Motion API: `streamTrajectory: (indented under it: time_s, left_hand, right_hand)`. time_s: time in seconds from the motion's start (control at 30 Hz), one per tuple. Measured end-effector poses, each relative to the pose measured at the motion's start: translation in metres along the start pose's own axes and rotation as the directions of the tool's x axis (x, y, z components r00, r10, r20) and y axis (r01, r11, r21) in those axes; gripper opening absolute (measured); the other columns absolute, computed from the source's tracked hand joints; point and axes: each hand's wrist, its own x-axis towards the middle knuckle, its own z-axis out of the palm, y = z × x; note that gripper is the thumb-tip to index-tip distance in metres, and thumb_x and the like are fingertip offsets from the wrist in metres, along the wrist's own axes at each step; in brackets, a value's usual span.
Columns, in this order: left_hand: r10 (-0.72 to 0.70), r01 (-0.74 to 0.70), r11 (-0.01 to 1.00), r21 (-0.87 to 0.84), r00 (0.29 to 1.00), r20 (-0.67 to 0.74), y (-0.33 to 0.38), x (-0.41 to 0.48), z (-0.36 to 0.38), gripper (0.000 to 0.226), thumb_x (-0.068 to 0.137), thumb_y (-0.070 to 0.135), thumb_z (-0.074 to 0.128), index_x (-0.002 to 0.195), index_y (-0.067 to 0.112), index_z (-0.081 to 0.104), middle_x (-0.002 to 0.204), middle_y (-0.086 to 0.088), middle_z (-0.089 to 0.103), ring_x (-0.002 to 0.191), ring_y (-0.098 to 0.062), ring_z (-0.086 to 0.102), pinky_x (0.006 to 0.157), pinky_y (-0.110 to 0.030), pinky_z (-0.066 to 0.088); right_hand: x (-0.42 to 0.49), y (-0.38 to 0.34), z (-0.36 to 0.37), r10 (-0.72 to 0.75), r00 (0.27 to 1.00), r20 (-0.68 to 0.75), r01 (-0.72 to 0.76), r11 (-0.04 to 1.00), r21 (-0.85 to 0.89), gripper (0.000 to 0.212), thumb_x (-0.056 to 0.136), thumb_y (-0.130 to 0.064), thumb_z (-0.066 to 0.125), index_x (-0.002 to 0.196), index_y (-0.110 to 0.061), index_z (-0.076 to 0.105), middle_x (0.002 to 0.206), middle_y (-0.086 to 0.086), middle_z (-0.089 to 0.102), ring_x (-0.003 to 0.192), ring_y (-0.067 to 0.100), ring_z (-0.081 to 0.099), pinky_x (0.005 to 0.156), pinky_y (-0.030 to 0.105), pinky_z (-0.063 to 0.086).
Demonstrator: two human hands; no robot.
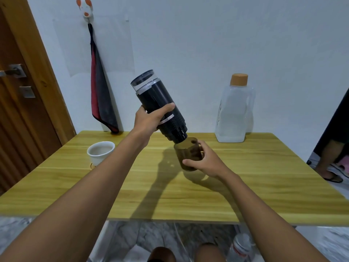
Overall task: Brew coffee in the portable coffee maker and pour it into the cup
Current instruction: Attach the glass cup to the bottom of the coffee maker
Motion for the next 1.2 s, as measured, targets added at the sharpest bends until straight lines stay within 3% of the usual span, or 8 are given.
streamTrajectory:
  time_s: [0.13,0.27,0.37,0.53,0.67,0.83,1.03,1.2]
  left_hand:
    - [0.012,-0.013,1.000,0.023,0.999,0.050,0.009,0.003,-0.002,0.061,0.074,0.038,0.087,0.126,0.022,0.060,0.119,0.003,0.070,0.105,-0.014,0.070,0.092,-0.041,0.058]
    - [0.023,-0.031,0.997,0.068,0.993,0.114,0.014,0.002,-0.005,0.055,0.075,0.039,0.086,0.123,0.024,0.062,0.118,0.003,0.071,0.106,-0.015,0.070,0.091,-0.040,0.058]
    - [0.019,-0.032,0.997,0.075,0.986,0.167,0.016,0.001,-0.007,0.054,0.075,0.038,0.087,0.121,0.023,0.064,0.115,0.002,0.074,0.104,-0.014,0.073,0.087,-0.037,0.060]
    - [0.036,-0.060,0.996,0.072,0.955,0.295,0.021,-0.002,-0.012,0.057,0.073,0.039,0.083,0.123,0.018,0.066,0.114,-0.002,0.076,0.105,-0.016,0.073,0.081,-0.032,0.060]
    - [0.040,-0.061,0.997,0.046,0.931,0.363,0.022,-0.002,-0.015,0.062,0.070,0.041,0.083,0.124,0.015,0.066,0.116,-0.005,0.075,0.108,-0.021,0.072,0.080,-0.031,0.059]
    - [0.040,-0.050,0.999,0.011,0.898,0.438,0.022,0.000,-0.019,0.062,0.068,0.041,0.082,0.123,0.015,0.065,0.117,-0.009,0.073,0.112,-0.025,0.069,0.082,-0.032,0.058]
    - [0.056,-0.051,0.998,-0.023,0.894,0.444,0.018,-0.002,-0.017,0.065,0.071,0.041,0.080,0.127,0.013,0.063,0.119,-0.007,0.072,0.113,-0.024,0.069,0.083,-0.032,0.058]
    - [0.054,-0.061,0.998,0.003,0.906,0.419,0.016,-0.005,-0.013,0.050,0.080,0.034,0.078,0.125,0.016,0.065,0.118,-0.004,0.074,0.109,-0.020,0.072,0.081,-0.030,0.058]
  right_hand:
    - [0.001,-0.023,0.005,-0.098,0.995,0.034,0.095,0.993,0.064,0.074,0.067,-0.053,0.084,0.132,-0.043,0.051,0.118,-0.018,0.067,0.107,0.000,0.064,0.089,0.026,0.052]
    - [0.002,-0.040,0.005,-0.173,0.985,0.029,0.168,0.979,0.118,0.065,0.074,-0.048,0.080,0.132,-0.036,0.055,0.121,-0.013,0.068,0.114,0.008,0.063,0.099,0.037,0.051]
    - [0.000,-0.046,0.006,-0.189,0.981,0.043,0.179,0.970,0.163,0.060,0.076,-0.051,0.075,0.130,-0.032,0.058,0.120,-0.008,0.069,0.114,0.014,0.064,0.098,0.040,0.052]
    - [-0.007,-0.054,0.005,-0.190,0.979,0.076,0.167,0.956,0.241,0.048,0.078,-0.050,0.069,0.118,-0.025,0.065,0.106,-0.009,0.071,0.101,0.012,0.066,0.084,0.027,0.052]
    - [-0.010,-0.056,0.002,-0.192,0.977,0.094,0.160,0.948,0.274,0.051,0.076,-0.051,0.067,0.116,-0.021,0.067,0.109,-0.003,0.072,0.104,0.016,0.066,0.091,0.032,0.051]
    - [-0.012,-0.055,-0.001,-0.185,0.971,0.153,0.117,0.921,0.371,0.055,0.075,-0.050,0.064,0.118,-0.017,0.066,0.105,-0.002,0.070,0.097,0.015,0.065,0.082,0.027,0.051]
    - [-0.012,-0.059,0.001,-0.210,0.970,0.120,0.153,0.918,0.366,0.056,0.074,-0.048,0.068,0.120,-0.016,0.065,0.109,-0.001,0.071,0.102,0.015,0.066,0.085,0.026,0.053]
    - [-0.011,-0.060,0.006,-0.227,0.972,0.057,0.197,0.925,0.324,0.051,0.072,-0.047,0.073,0.112,-0.016,0.068,0.101,-0.001,0.071,0.094,0.012,0.066,0.082,0.028,0.053]
